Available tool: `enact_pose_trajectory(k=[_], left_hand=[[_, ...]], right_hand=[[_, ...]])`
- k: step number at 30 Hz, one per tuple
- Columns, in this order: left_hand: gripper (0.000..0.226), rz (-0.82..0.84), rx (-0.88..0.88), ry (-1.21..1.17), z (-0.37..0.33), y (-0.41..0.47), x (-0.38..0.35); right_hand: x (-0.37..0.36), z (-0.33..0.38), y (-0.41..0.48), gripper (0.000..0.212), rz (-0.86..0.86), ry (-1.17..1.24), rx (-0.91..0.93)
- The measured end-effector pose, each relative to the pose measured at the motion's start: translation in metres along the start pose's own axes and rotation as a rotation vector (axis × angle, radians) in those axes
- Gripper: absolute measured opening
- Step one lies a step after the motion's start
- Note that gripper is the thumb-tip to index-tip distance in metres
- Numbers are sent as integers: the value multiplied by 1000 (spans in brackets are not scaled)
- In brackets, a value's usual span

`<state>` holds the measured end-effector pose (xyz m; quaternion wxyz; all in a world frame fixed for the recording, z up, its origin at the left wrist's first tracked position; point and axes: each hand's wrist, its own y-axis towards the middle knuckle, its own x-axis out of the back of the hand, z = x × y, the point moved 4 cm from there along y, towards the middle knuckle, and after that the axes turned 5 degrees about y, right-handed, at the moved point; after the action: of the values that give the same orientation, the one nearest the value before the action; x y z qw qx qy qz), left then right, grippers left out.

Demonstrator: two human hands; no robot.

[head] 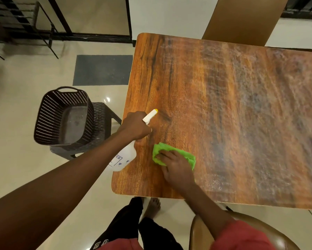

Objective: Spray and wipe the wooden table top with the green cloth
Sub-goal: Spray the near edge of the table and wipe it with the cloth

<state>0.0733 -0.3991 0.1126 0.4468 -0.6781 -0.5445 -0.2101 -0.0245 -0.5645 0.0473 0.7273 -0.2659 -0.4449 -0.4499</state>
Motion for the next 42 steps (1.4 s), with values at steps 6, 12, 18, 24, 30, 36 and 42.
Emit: enact_pose_trajectory(k=[6, 12, 18, 24, 30, 36, 42], left_hand=[[33, 21, 19, -28, 4, 3, -1], [20, 47, 17, -69, 0, 11, 4], [16, 77, 33, -100, -3, 16, 3], [18, 64, 37, -121, -4, 25, 12], [22, 75, 49, -149, -11, 35, 16], [31, 104, 76, -172, -7, 45, 17], [40, 73, 75, -184, -9, 62, 28]], right_hand=[[4, 0, -5, 33, -20, -12, -38], [6, 0, -28, 31, -20, 6, -41], [21, -22, 27, 32, -64, -85, -203], [5, 2, -9, 38, -69, -22, -192], [12, -25, 32, 38, -94, -76, -266], [15, -26, 57, 35, -82, -48, -323], [3, -9, 30, 39, -64, -19, -245]])
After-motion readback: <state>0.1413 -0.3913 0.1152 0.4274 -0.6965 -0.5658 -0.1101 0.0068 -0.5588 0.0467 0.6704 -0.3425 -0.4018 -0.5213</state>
